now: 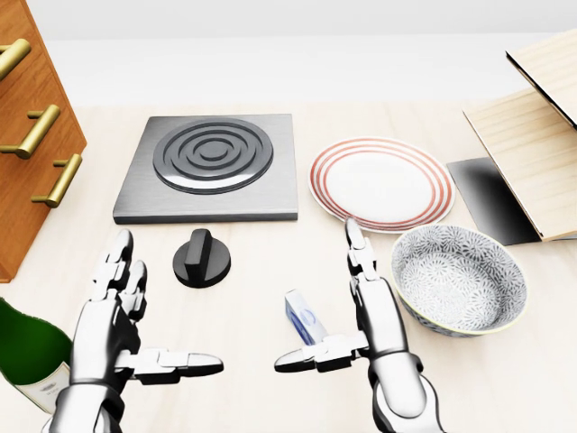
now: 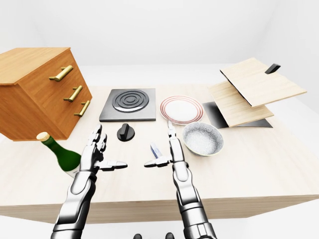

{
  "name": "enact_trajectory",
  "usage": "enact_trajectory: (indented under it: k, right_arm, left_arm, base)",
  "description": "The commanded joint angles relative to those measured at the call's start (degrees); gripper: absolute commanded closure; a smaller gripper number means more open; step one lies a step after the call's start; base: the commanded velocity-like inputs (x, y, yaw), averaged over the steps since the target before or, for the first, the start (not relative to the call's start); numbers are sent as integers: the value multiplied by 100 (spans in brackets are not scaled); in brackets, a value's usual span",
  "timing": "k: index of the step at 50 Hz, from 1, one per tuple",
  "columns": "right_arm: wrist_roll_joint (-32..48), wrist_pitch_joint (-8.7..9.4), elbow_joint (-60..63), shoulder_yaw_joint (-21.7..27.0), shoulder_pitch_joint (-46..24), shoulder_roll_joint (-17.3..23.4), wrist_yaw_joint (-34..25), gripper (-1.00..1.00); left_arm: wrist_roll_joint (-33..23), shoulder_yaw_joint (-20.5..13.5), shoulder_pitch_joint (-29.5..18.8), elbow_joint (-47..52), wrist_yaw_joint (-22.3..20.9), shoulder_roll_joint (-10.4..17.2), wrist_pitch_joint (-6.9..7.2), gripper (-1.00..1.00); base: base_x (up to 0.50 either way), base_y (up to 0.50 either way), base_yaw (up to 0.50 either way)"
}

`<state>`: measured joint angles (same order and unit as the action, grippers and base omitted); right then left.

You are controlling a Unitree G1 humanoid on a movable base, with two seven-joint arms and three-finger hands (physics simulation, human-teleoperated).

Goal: Pick up the cream cheese and put it in the bowl.

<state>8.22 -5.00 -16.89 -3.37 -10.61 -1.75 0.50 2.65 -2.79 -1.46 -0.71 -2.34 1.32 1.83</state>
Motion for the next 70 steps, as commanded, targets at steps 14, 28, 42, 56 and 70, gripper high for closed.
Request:
enact_trajectory:
  k: [14,28,42,56,70]
  right_arm:
    - [776,0,-805,-141,90,-27,409,-100]
    - [1358,0,-1254,-201,-41,-44,898,33]
    - [1167,0,-1332,-171,-88,-90,900,100]
    - [1191,0,-166,-388,383,-148,664,100]
    - [1897,256,3261,391,263,422,173,100]
  left_arm:
    - [152,-80,-15,250,-51,36,246,-100]
    - [196,-80,84,440,-98,21,312,-100]
    - [253,-110,95,565,-129,24,317,-100]
    - [481,-224,65,834,-168,64,317,-100]
    - [243,-50,63,394,-160,20,317,-100]
  base:
    - [0,0,0]
    - [0,0,0]
    - [0,0,0]
    - [0,0,0]
    - [0,0,0]
